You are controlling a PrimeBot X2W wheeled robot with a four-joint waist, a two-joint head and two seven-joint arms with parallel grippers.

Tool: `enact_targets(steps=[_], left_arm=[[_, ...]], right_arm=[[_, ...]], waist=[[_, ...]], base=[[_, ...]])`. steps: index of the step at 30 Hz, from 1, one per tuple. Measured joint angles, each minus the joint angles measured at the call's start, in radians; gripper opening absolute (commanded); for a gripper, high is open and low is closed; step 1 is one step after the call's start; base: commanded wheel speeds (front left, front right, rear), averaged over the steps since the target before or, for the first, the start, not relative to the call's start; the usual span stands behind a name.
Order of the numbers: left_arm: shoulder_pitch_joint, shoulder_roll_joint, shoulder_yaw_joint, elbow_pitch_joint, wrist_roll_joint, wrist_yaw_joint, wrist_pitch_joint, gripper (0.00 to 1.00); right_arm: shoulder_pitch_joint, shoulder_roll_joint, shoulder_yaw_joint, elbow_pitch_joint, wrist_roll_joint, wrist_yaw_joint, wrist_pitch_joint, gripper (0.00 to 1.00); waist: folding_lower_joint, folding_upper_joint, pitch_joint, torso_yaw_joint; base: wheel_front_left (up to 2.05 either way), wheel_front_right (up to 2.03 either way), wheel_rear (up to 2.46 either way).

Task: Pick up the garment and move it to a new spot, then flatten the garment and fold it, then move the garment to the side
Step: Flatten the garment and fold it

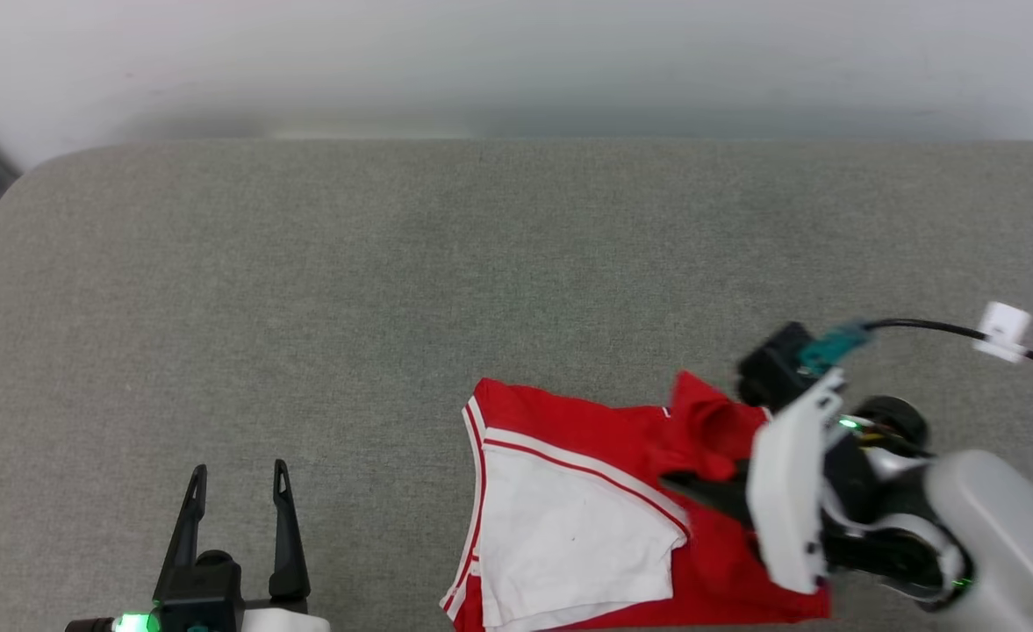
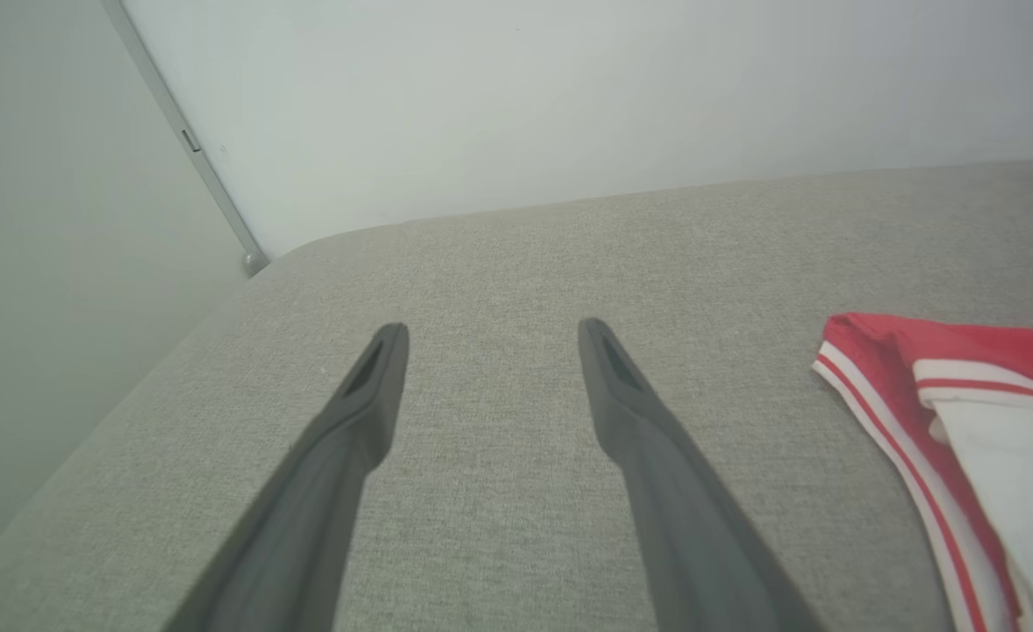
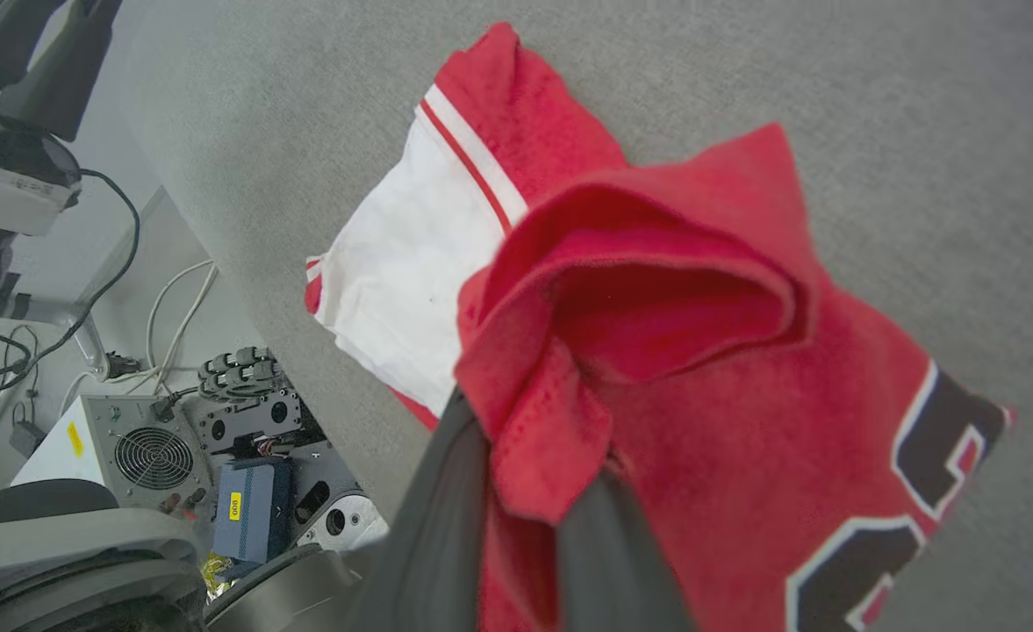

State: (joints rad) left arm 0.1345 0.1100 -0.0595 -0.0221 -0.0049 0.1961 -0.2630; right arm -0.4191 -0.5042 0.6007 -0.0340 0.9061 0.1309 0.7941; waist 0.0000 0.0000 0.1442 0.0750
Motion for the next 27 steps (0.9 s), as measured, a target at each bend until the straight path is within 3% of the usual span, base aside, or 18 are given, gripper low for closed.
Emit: enact_targets(steps=[12, 21, 22, 23, 24, 27], left_arm=[[-0.057, -0.018, -0.023, 0.011, -0.001, -0.003, 0.0, 1.0], [-0.08, -0.025, -0.028, 0.014, -0.005, -0.004, 0.0, 1.0], [-0.079, -0.025, -0.026, 0.014, -0.006, -0.004, 0.0, 1.0], [-0.078, -0.026, -0.026, 0.013, -0.007, -0.005, 0.0, 1.0], [-0.076, -0.026, -0.026, 0.013, -0.007, -0.008, 0.0, 1.0], [-0.05, -0.027, -0.024, 0.012, -0.006, -0.008, 0.0, 1.0]], right_arm=[[-0.276, 0.177, 0.312, 0.288, -0.079, 0.0, -0.04, 0.0], [-0.327, 0.209, 0.461, 0.443, -0.079, 0.0, -0.143, 0.0], [-0.334, 0.207, 0.474, 0.447, -0.08, 0.0, -0.16, 0.17], [-0.338, 0.206, 0.481, 0.448, -0.078, 0.0, -0.18, 0.76], [-0.34, 0.204, 0.486, 0.443, -0.074, 0.0, -0.202, 1.0], [-0.374, 0.161, 0.49, 0.383, -0.083, 0.0, -0.323, 1.0]], waist=[[0.0, 0.0, 0.075, 0.034], [0.0, 0.0, 0.103, 0.053], [0.0, 0.0, 0.1, 0.051], [0.0001, 0.0, 0.097, 0.048], [0.0, 0.0, 0.092, 0.045], [0.0001, 0.0, 0.065, 0.031]], base=[[0.0, 0.0, 0.0], [0.0, 0.0, 0.0], [0.0, 0.0, 0.0], [0.0, 0.0, 0.0], [0.0, 0.0, 0.0], [0.0, 0.0, 0.0]])
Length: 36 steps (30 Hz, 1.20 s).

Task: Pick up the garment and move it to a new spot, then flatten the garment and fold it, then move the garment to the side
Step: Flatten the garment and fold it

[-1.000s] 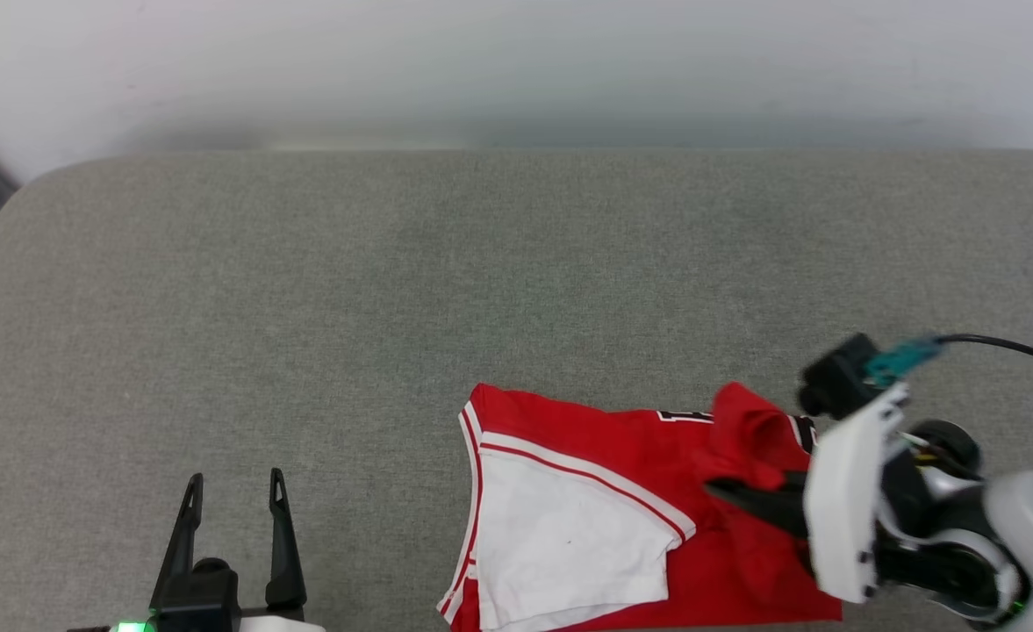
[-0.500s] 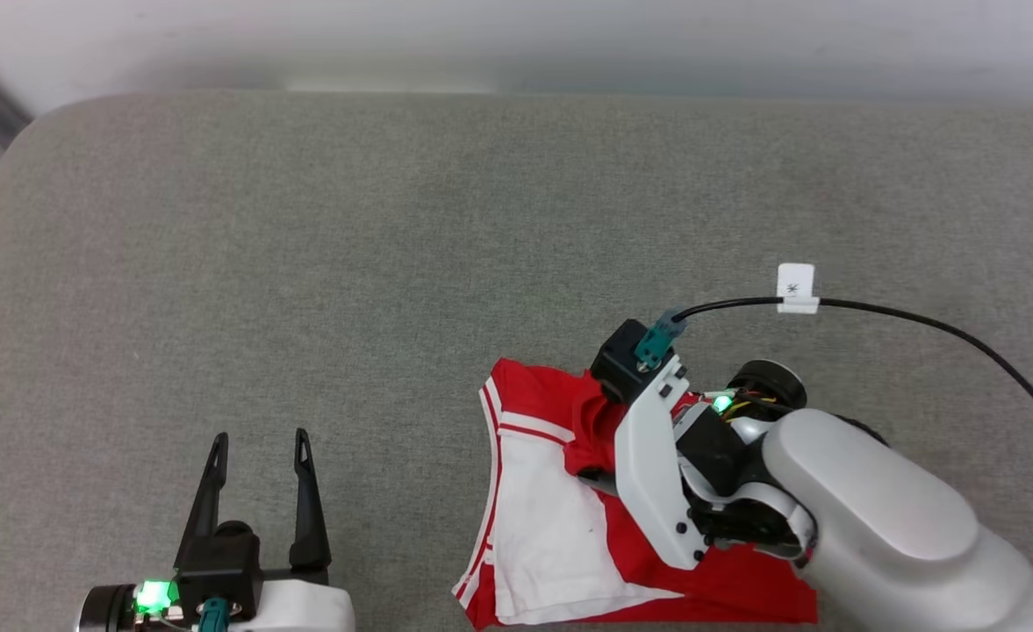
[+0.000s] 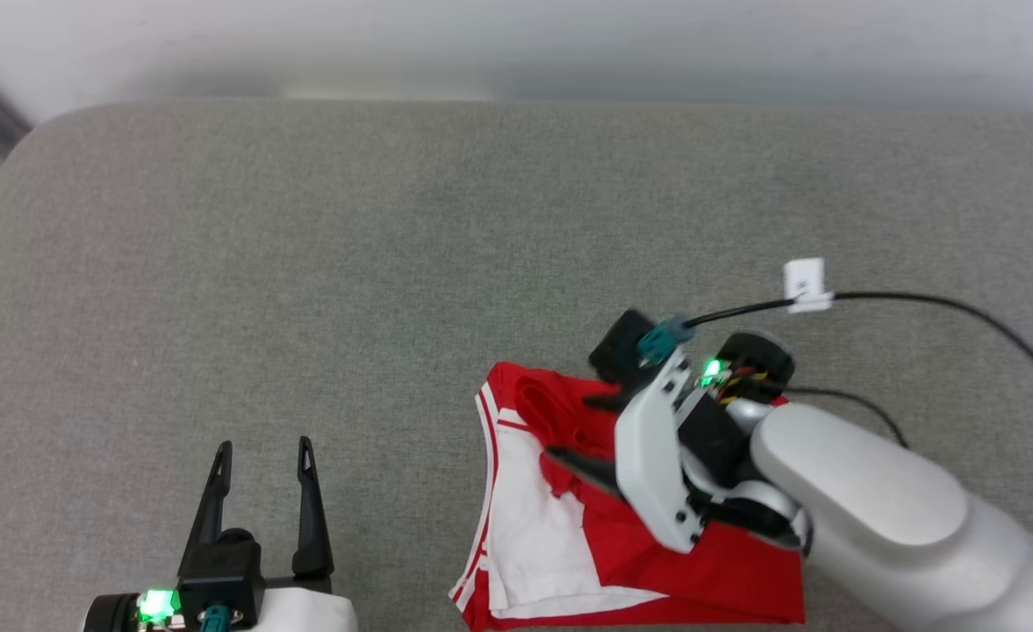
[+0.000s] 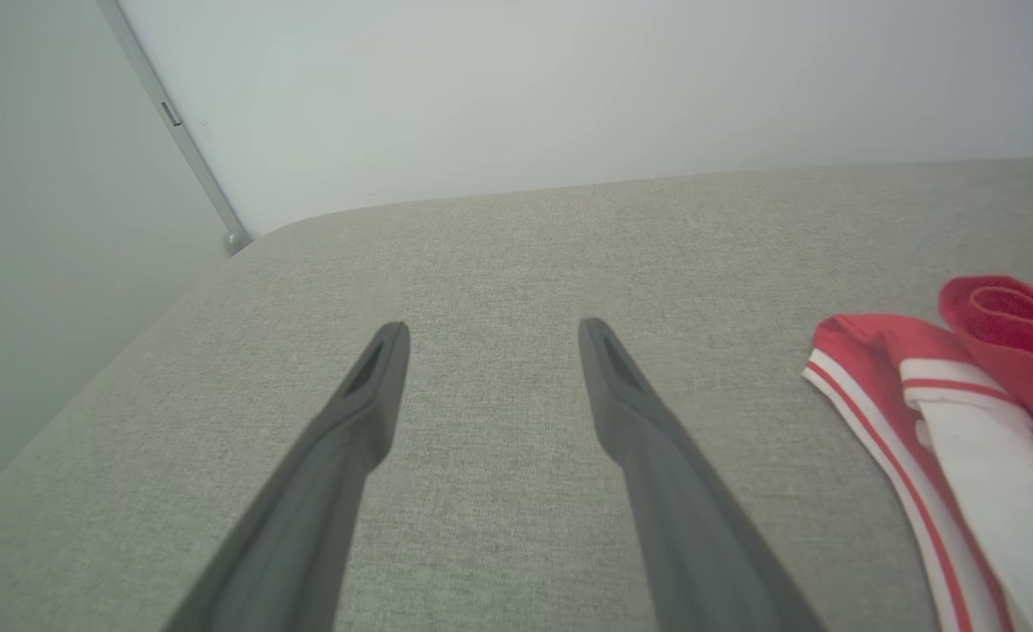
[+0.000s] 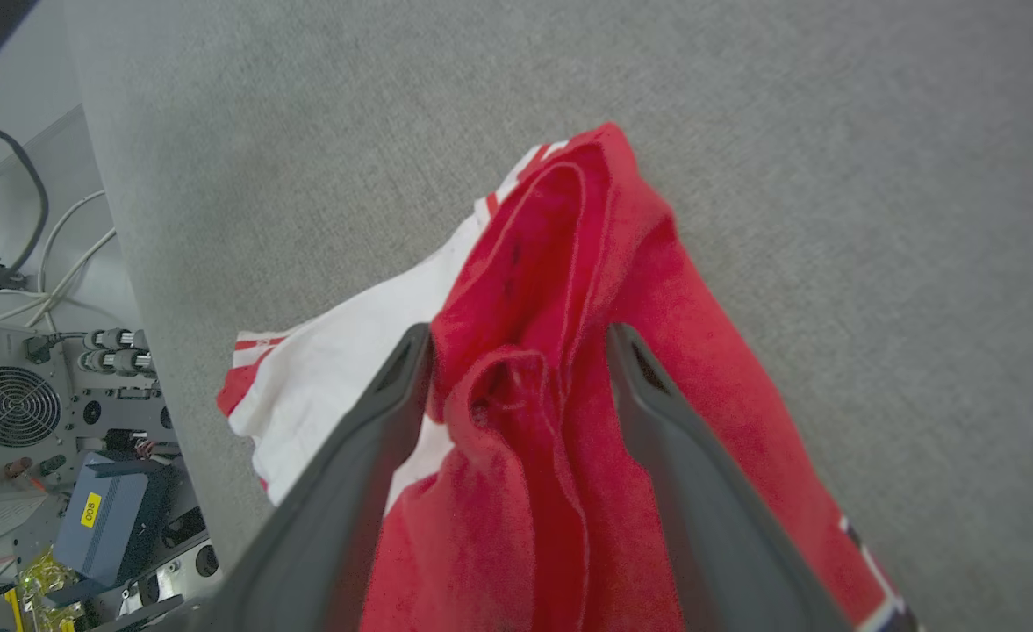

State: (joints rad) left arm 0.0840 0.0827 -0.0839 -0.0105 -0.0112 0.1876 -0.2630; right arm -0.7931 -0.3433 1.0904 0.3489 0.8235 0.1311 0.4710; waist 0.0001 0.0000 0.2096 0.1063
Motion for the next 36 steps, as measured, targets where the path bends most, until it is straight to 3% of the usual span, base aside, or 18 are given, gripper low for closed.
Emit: enact_targets(steps=[5, 7, 14, 19, 25, 30, 36], left_arm=[[0.015, -0.003, 0.007, -0.019, 0.0, 0.003, 0.0, 1.0], [0.018, -0.004, 0.006, -0.023, -0.001, 0.003, 0.0, 1.0], [0.036, -0.008, 0.012, -0.033, -0.002, 0.003, 0.0, 1.0], [0.056, -0.011, 0.017, -0.037, -0.002, 0.001, 0.0, 1.0], [0.077, -0.014, 0.021, -0.04, -0.002, -0.002, 0.0, 1.0], [0.1, -0.016, 0.022, -0.04, -0.002, -0.003, 0.0, 1.0], [0.119, -0.017, 0.023, -0.044, -0.002, -0.007, 0.0, 1.0]], right_arm=[[-0.009, -0.072, -0.094, -0.044, -0.098, 0.0, -0.234, 1.0], [-0.004, -0.083, -0.193, -0.015, -0.155, 0.0, -0.346, 1.0], [0.166, -0.029, -0.559, 0.095, -0.393, 0.0, -0.665, 1.0], [0.306, 0.033, -0.81, 0.072, -0.559, 0.0, -0.727, 1.0], [0.503, 0.142, -1.022, -0.117, -0.68, 0.0, -0.734, 1.0], [0.672, 0.226, -1.096, -0.225, -0.711, 0.0, -0.734, 1.0], [0.831, 0.276, -1.112, -0.298, -0.723, 0.0, -0.734, 1.0]], waist=[[0.0, 0.0, -0.04, -0.022], [0.0, 0.0, -0.054, -0.032], [0.0, 0.0, -0.094, -0.06], [0.0, 0.0, -0.116, -0.072], [-0.0001, 0.0, -0.141, -0.08], [-0.0001, 0.0, -0.167, -0.083], [-0.0001, 0.0, -0.196, -0.08]], base=[[0.0, 0.0, 0.0], [0.0, 0.0, 0.0], [0.0, 0.0, 0.0], [0.0, 0.0, 0.0], [0.0, 0.0, 0.0], [0.0, 0.0, 0.0], [0.0, 0.0, 0.0]])
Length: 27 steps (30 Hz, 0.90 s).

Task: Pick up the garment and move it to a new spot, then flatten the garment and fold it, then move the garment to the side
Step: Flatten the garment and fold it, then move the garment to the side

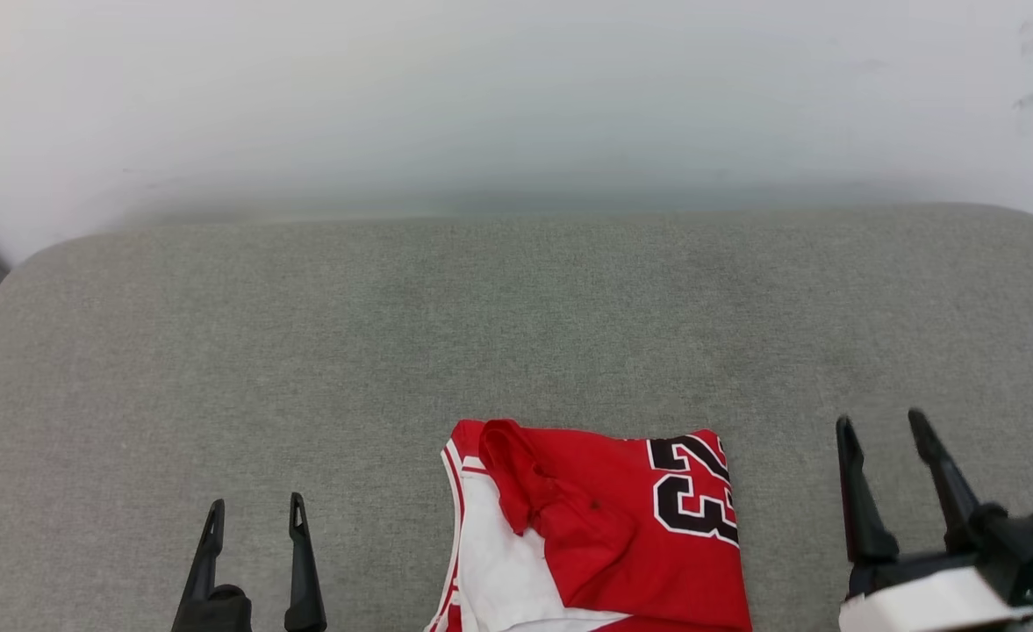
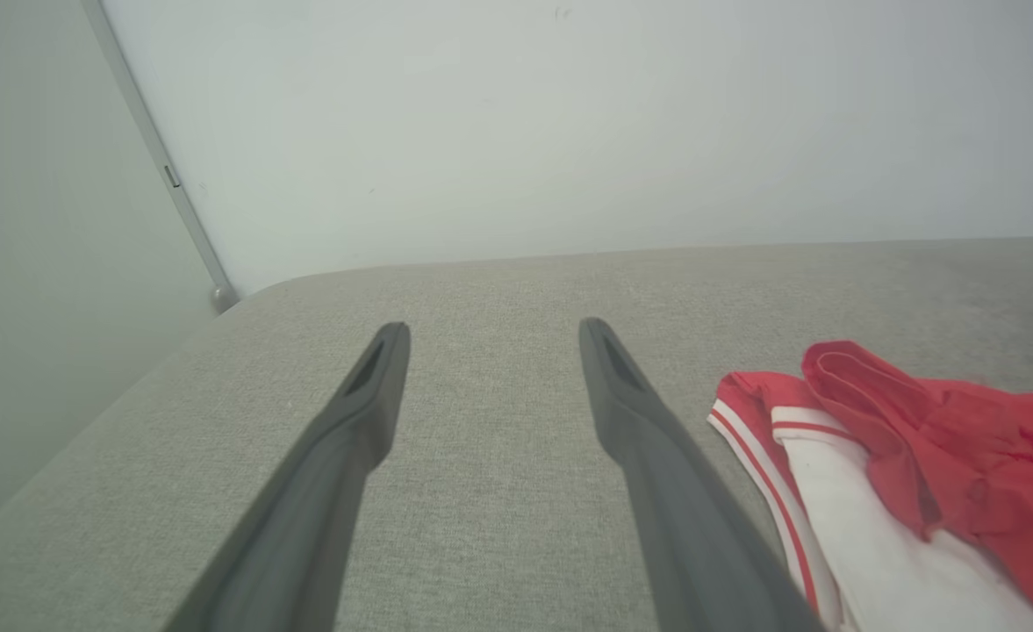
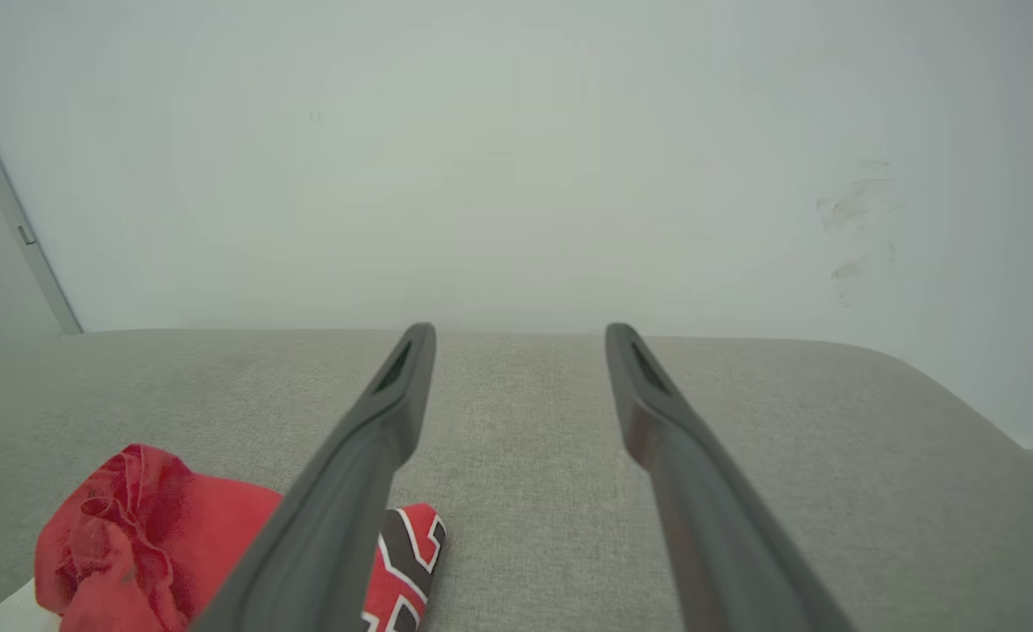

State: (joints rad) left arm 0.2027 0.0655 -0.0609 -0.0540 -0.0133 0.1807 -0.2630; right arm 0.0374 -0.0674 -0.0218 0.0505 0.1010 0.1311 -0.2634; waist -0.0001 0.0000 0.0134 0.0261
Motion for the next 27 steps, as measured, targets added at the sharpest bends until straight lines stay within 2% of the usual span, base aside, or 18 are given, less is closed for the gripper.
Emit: enact_targets(steps=[6, 12, 16, 21, 24, 27], left_arm=[[0.015, -0.001, -0.002, -0.005, 0.0, -0.014, 0.0, 1.0], [0.019, 0.0, 0.0, -0.009, 0.0, -0.02, 0.0, 1.0], [0.019, 0.0, 0.003, -0.011, 0.0, -0.023, 0.0, 1.0], [0.018, 0.0, 0.004, -0.01, 0.0, -0.031, 0.0, 1.0], [0.01, -0.001, 0.005, -0.008, -0.002, -0.033, 0.0, 1.0], [-0.001, -0.002, 0.007, -0.007, -0.006, -0.037, 0.0, 1.0]], right_arm=[[0.09, 0.013, -0.017, -0.032, 0.007, 0.0, 0.0, 1.0], [0.109, 0.015, -0.025, -0.045, 0.035, 0.0, 0.0, 1.0], [0.083, 0.015, -0.021, -0.063, 0.032, 0.0, 0.0, 1.0], [-0.036, 0.015, -0.018, -0.089, -0.011, 0.0, 0.0, 1.0], [-0.14, -0.025, 0.017, -0.081, -0.023, 0.0, 0.0, 1.0], [-0.253, -0.11, 0.082, -0.054, -0.022, 0.0, 0.075, 1.0]], waist=[[0.0, 0.0, -0.013, 0.005], [0.0, 0.0, -0.014, 0.001], [0.0, 0.0, -0.01, -0.003], [0.0, 0.0, 0.001, -0.002], [0.0, 0.0, 0.014, 0.001], [0.0001, 0.0, 0.031, 0.0]], base=[[0.0, 0.0, 0.0], [0.0, 0.0, 0.0], [0.0, 0.0, 0.0], [0.0, 0.0, 0.0], [0.0, 0.0, 0.0], [0.0, 0.0, 0.0]])
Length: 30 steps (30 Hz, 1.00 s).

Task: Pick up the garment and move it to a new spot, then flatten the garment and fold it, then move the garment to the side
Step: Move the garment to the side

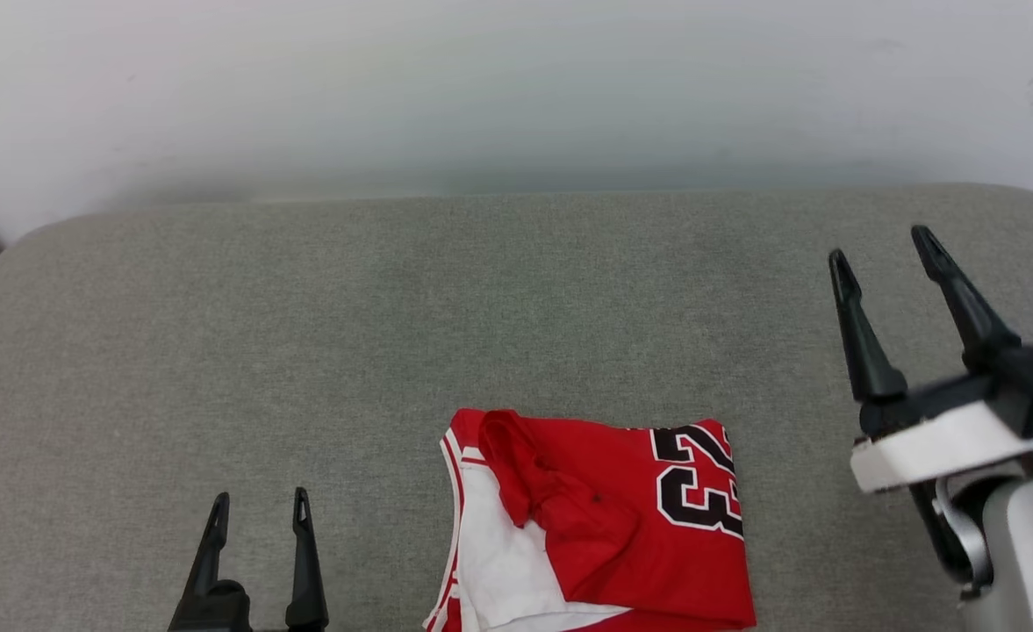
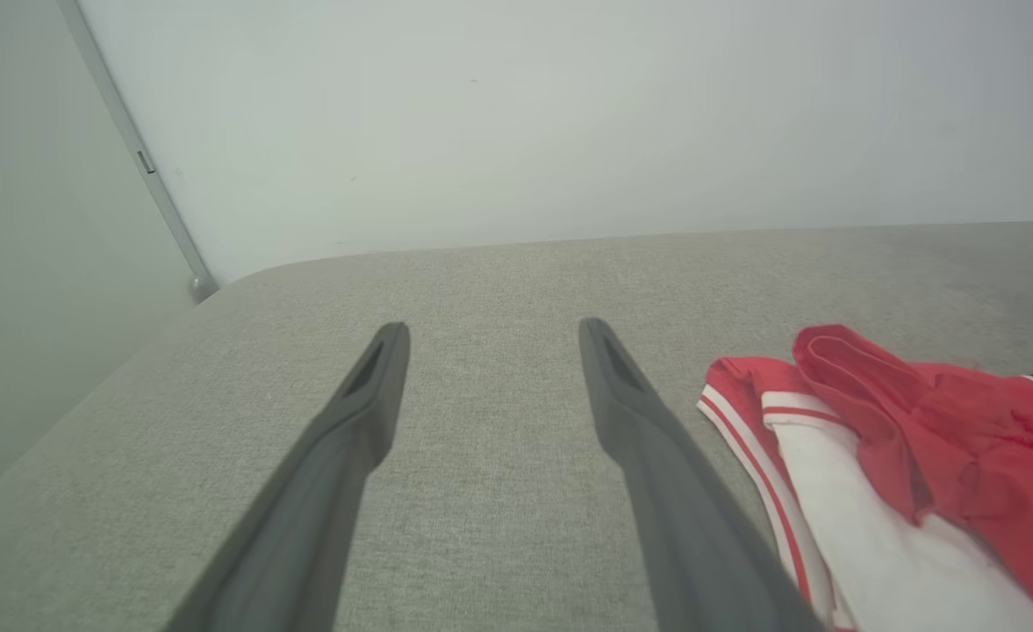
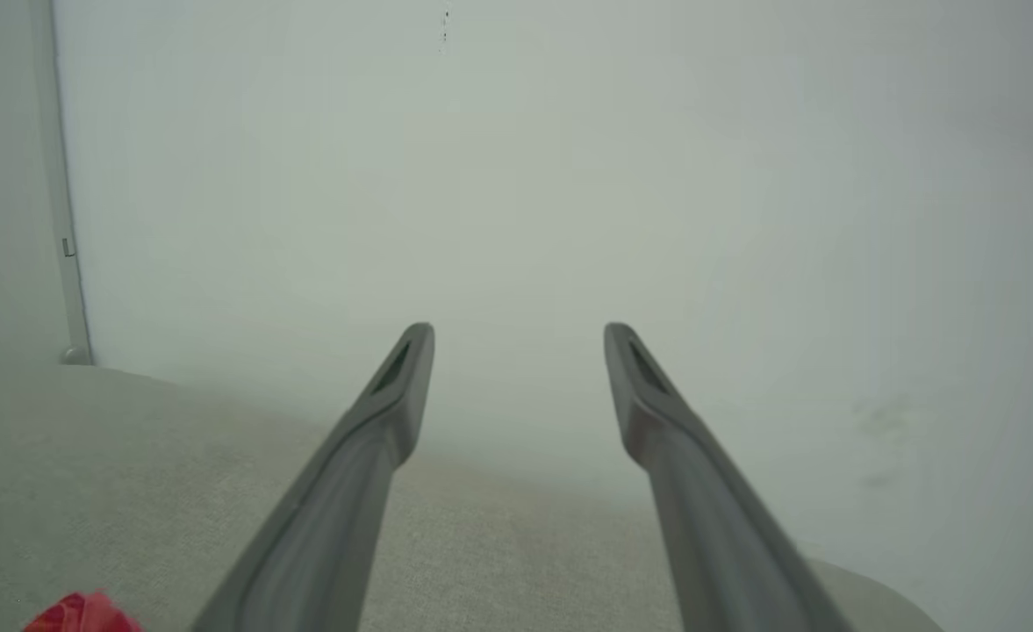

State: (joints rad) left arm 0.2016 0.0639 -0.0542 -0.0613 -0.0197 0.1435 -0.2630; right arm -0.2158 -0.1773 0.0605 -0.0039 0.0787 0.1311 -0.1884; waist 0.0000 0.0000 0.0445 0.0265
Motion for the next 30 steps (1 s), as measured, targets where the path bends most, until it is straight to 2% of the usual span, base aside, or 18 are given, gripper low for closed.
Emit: enact_targets(steps=[3, 7, 10, 14, 17, 22, 30], left_arm=[[-0.008, -0.002, 0.0, 0.001, -0.001, -0.003, 0.0, 1.0], [-0.028, -0.003, 0.002, 0.002, -0.001, -0.009, 0.0, 1.0], [-0.044, -0.004, 0.002, 0.003, -0.002, -0.012, 0.0, 1.0], [-0.069, -0.006, 0.002, 0.005, -0.003, -0.017, 0.0, 1.0], [-0.09, -0.007, 0.001, 0.006, -0.004, -0.021, 0.0, 1.0], [-0.127, -0.008, -0.005, 0.012, -0.004, -0.034, 0.0, 1.0], [-0.168, -0.01, -0.01, 0.02, -0.003, -0.046, 0.0, 1.0]], right_arm=[[-0.107, -0.095, 0.103, 0.027, 0.052, 0.0, 0.179, 1.0], [-0.19, -0.212, 0.241, 0.05, 0.245, 0.0, 0.495, 1.0], [-0.229, -0.285, 0.276, 0.058, 0.43, 0.0, 0.701, 1.0], [-0.222, -0.35, 0.291, 0.087, 0.661, 0.0, 0.925, 1.0], [-0.188, -0.378, 0.29, 0.098, 0.761, 0.0, 0.994, 1.0], [-0.119, -0.358, 0.301, 0.116, 0.874, 0.0, 1.043, 1.0], [-0.109, -0.267, 0.353, 0.196, 0.89, 0.0, 1.002, 1.0]], waist=[[0.0, 0.0, 0.019, 0.002], [0.0, 0.0, 0.045, 0.005], [0.0, 0.0, 0.067, 0.008], [0.0, 0.0, 0.095, 0.016], [0.0, 0.0, 0.118, 0.024], [0.0, 0.0, 0.159, 0.042], [0.0001, 0.0, 0.215, 0.074]], base=[[0.0, 0.0, 0.0], [0.0, 0.0, 0.0], [0.0, 0.0, 0.0], [0.0, 0.0, 0.0], [0.0, 0.0, 0.0], [0.0, 0.0, 0.0], [0.0, 0.0, 0.0]])
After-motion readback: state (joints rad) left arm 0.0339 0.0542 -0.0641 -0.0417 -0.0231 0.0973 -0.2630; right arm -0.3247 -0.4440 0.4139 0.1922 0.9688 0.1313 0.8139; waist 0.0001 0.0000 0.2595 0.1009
